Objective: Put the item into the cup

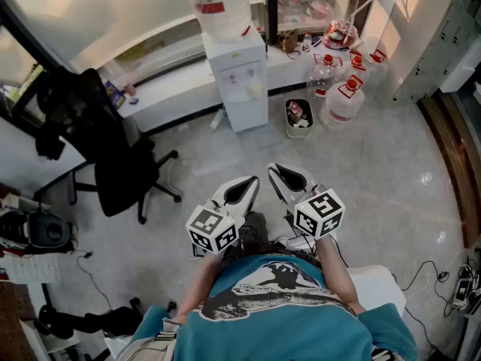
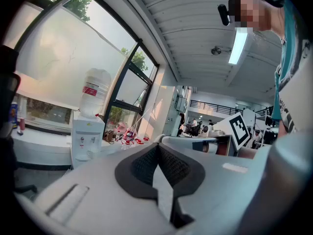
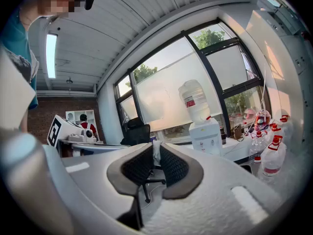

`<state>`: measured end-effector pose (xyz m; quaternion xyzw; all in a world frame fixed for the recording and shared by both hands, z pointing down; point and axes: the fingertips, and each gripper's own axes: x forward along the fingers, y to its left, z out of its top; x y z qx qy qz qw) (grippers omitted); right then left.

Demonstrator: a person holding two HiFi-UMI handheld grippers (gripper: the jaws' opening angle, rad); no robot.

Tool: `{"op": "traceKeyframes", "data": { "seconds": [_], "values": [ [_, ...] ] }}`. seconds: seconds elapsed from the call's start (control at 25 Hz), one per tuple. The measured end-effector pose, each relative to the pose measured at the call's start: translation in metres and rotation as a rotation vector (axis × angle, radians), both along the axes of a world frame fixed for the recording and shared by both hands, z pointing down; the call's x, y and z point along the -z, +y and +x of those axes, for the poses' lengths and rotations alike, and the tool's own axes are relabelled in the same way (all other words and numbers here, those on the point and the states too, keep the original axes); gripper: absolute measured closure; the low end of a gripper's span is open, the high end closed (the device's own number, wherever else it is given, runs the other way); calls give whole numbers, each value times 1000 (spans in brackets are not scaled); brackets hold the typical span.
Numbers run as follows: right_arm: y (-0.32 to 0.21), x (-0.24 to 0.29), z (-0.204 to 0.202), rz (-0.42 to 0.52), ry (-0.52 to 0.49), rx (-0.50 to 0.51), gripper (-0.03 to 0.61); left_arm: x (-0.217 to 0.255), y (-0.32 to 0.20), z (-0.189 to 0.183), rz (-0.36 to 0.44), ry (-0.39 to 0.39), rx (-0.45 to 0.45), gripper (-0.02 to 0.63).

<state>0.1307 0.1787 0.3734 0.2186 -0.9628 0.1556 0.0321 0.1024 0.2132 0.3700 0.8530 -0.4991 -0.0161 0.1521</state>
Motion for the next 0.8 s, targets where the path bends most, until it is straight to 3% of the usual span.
{"op": "traceKeyframes", "data": {
  "seconds": [0.48, 0.8],
  "values": [
    [1, 4, 16, -5, -38, -22, 534, 6, 1, 11, 9, -17, -13, 604],
    [2, 3, 26, -29, -76, -12, 534, 1, 6, 18, -16, -68, -5, 604]
  ]
}}
